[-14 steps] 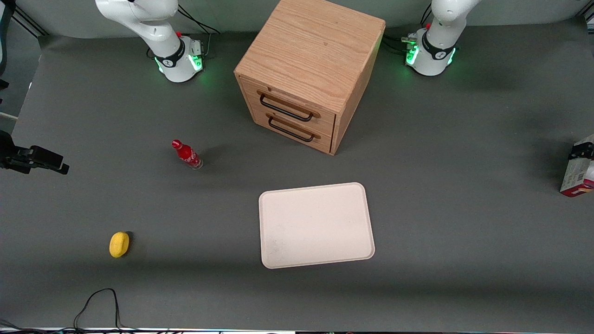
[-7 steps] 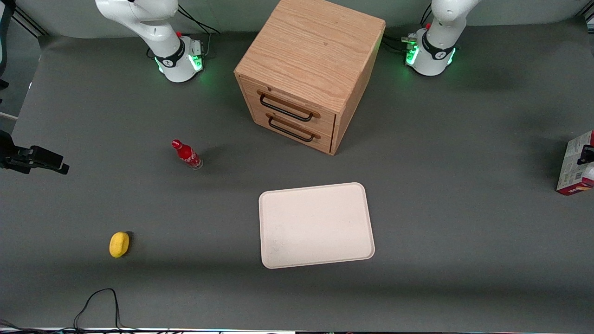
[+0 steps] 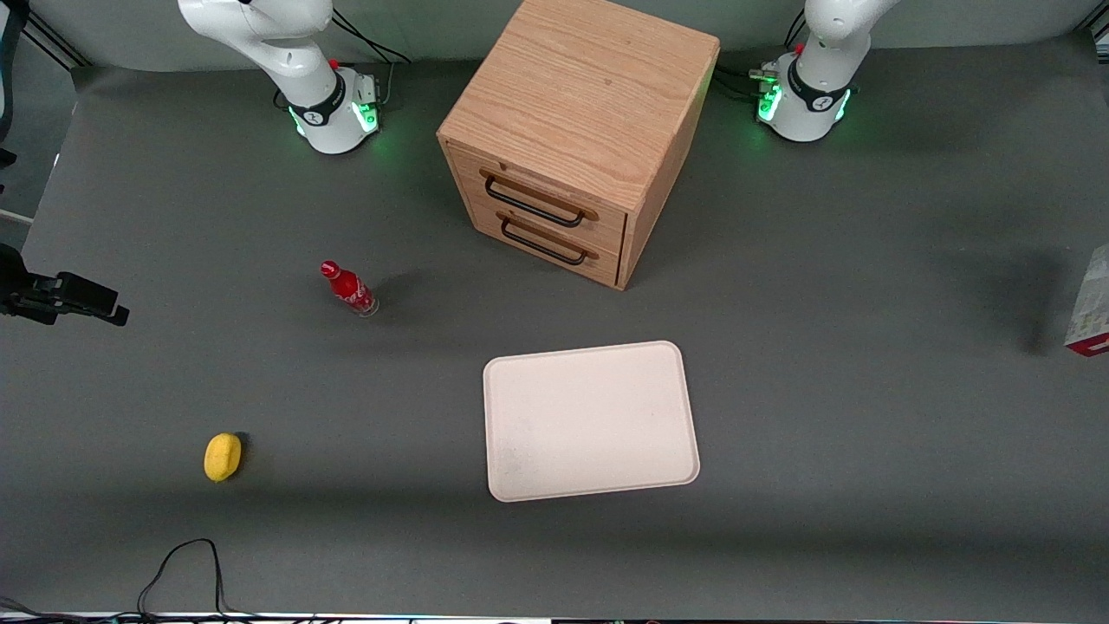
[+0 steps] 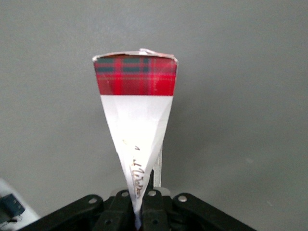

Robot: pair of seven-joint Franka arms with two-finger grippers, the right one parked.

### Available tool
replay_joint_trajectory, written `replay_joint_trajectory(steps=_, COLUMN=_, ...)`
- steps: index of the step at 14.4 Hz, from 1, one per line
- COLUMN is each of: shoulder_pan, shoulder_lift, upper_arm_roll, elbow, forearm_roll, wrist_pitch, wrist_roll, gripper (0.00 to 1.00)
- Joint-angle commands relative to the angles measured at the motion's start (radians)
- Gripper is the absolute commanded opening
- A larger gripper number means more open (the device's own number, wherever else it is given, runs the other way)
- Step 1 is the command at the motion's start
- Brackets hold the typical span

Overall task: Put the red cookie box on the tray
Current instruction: 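Lift the held box and carry it over the cream tray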

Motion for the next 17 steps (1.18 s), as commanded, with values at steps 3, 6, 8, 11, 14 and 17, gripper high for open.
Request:
replay_joint_trajectory(steps=3, shoulder_pan=-0.091, shoulder_lift=-0.162, upper_arm_roll=0.009, elbow=0.160, forearm_roll=0.021, wrist_pitch=-0.372, wrist_roll=-0.087, gripper=0.00)
replay_joint_trajectory(steps=6, shoulder_pan=-0.151, shoulder_lift=-0.171, upper_arm_roll=0.009, elbow=0.349, forearm_roll=0.059, wrist_pitch=-0.600, wrist_roll=-0.148, gripper=0.00)
replay_joint_trajectory(steps=8, shoulder_pan=-0.193, shoulder_lift=-0.171, upper_arm_roll=0.009, elbow=0.415, forearm_roll=0.060, wrist_pitch=-0.694, wrist_roll=-0.211, gripper=0.00)
replay_joint_trajectory(steps=11, shoulder_pan=-0.268, shoulder_lift=-0.180, upper_arm_roll=0.002, elbow=0.421, forearm_roll=0.051, wrist_pitch=-0.750, wrist_roll=-0.339, gripper=0.00)
replay_joint_trajectory(steps=14, shoulder_pan=-0.407, shoulder_lift=-0.182, upper_arm_roll=-0.011, elbow=0.421, forearm_roll=0.036, wrist_pitch=-0.805, wrist_roll=-0.583, gripper=0.00)
replay_joint_trajectory(steps=17, shoulder_pan=-0.519, shoulder_lift=-0.166, upper_arm_roll=-0.094, elbow=0.421, forearm_roll=-0.004, wrist_pitch=-0.796, wrist_roll=-0.836, gripper=0.00)
